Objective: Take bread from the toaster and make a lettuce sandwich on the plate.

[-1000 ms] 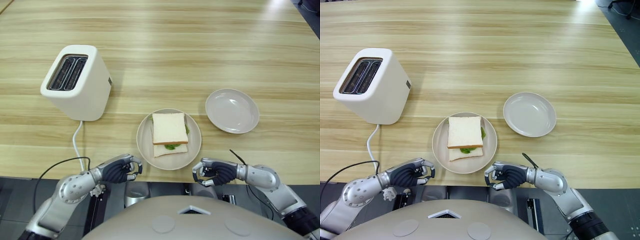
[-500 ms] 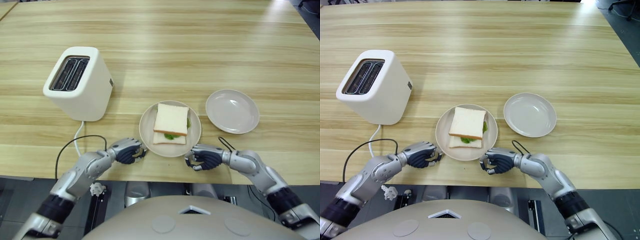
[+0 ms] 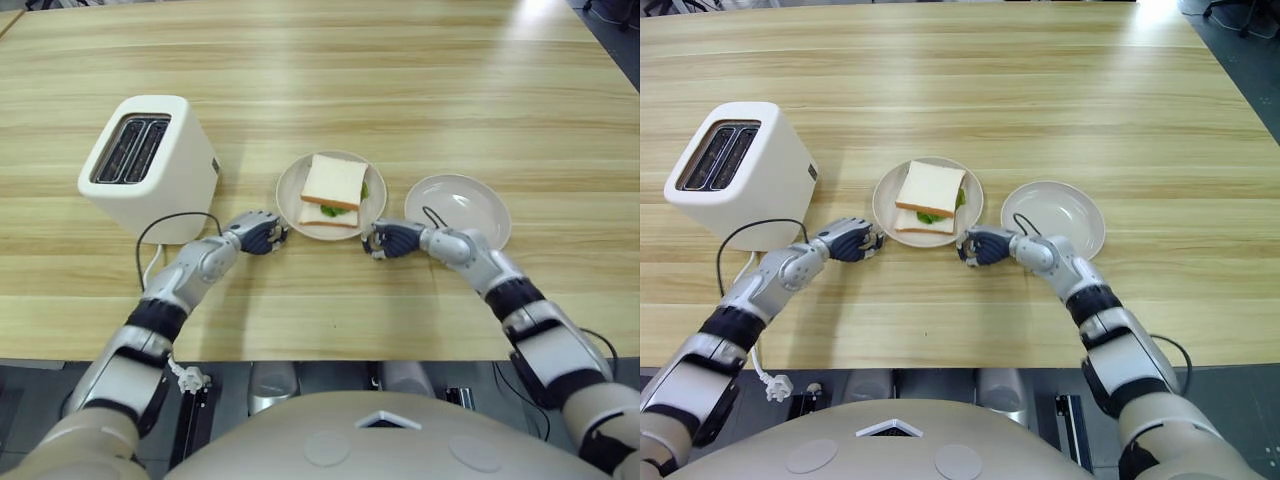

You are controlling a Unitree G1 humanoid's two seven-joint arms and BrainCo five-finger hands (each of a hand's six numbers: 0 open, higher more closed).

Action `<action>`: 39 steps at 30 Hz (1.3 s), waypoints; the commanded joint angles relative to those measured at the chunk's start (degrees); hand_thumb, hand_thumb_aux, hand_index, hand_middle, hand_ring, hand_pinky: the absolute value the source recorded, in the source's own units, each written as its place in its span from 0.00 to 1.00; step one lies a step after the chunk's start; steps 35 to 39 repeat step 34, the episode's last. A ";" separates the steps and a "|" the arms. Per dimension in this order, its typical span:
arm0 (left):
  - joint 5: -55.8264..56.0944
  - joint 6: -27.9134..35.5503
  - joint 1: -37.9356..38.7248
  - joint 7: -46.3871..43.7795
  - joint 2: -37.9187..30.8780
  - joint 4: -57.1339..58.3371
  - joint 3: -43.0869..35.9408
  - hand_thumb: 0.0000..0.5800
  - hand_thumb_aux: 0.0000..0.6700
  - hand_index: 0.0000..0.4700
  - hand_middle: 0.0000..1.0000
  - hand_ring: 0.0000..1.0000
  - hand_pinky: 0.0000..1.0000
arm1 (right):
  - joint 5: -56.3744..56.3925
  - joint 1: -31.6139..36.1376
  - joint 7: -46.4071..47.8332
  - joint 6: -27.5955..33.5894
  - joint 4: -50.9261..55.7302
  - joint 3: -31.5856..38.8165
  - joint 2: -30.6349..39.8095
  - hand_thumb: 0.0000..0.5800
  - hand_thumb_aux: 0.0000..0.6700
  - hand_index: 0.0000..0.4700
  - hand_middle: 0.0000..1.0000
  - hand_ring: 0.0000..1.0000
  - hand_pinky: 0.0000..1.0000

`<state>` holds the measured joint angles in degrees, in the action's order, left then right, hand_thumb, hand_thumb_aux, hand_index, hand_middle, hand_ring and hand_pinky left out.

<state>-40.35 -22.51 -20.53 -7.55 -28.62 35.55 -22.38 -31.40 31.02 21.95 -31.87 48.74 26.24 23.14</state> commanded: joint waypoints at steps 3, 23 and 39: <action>-0.37 -2.80 -7.15 5.98 4.16 17.15 -2.67 1.00 1.00 0.98 1.00 1.00 1.00 | -1.84 6.32 -6.63 -1.50 15.71 0.94 -3.10 1.00 1.00 0.98 1.00 1.00 1.00; 28.70 -6.31 13.95 12.74 10.21 -24.78 15.19 0.00 0.00 0.00 0.00 0.00 0.00 | 37.02 -9.00 -2.61 -19.50 -10.66 -19.05 -12.66 0.00 0.00 0.00 0.00 0.00 0.00; 41.03 0.42 14.50 6.37 17.88 -28.36 18.95 0.00 0.00 0.00 0.00 0.00 0.00 | 41.87 -12.31 -1.54 -13.81 -15.67 -21.92 -20.25 0.00 0.00 0.00 0.00 0.00 0.00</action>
